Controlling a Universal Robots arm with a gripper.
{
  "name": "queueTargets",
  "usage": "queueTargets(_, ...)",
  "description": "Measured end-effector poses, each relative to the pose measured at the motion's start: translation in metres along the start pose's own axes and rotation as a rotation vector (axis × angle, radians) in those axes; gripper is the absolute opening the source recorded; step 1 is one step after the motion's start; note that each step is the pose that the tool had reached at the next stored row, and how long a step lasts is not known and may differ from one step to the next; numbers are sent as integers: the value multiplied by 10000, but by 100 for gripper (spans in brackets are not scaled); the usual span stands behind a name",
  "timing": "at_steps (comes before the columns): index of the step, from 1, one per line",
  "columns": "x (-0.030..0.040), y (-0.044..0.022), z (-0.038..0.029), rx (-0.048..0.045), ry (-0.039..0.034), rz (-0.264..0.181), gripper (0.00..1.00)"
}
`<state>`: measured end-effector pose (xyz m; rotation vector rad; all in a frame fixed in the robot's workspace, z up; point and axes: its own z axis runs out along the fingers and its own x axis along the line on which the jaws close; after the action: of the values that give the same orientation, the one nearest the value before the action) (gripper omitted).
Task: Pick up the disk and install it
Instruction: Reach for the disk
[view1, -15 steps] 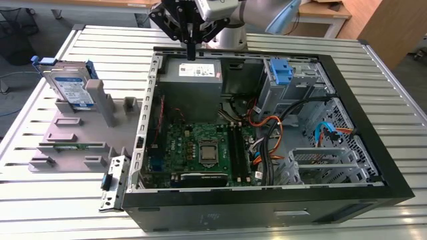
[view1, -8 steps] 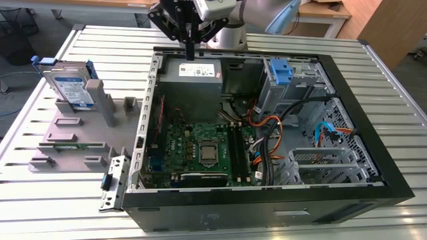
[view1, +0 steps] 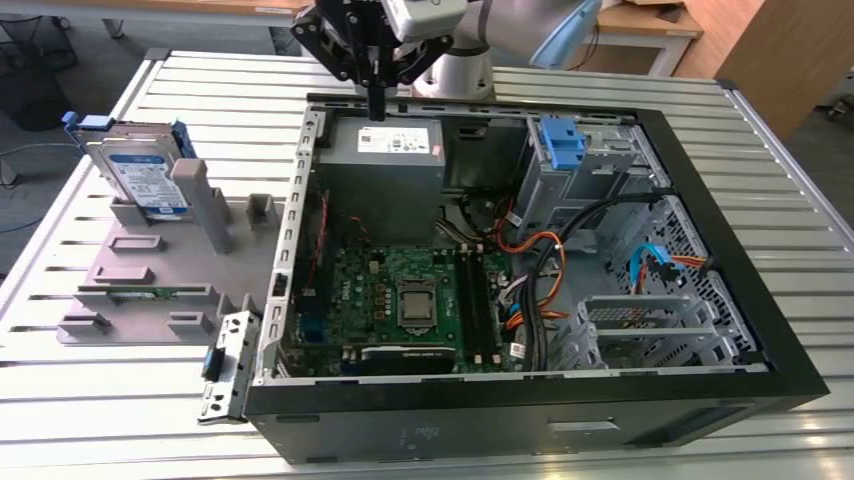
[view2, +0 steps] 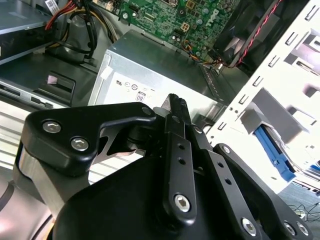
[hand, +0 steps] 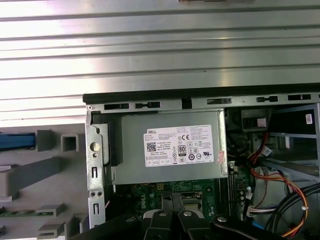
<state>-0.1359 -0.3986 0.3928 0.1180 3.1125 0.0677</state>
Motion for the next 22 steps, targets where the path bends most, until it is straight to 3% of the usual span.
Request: queueTargets(22, 61, -5, -1, -2, 0, 0, 11)
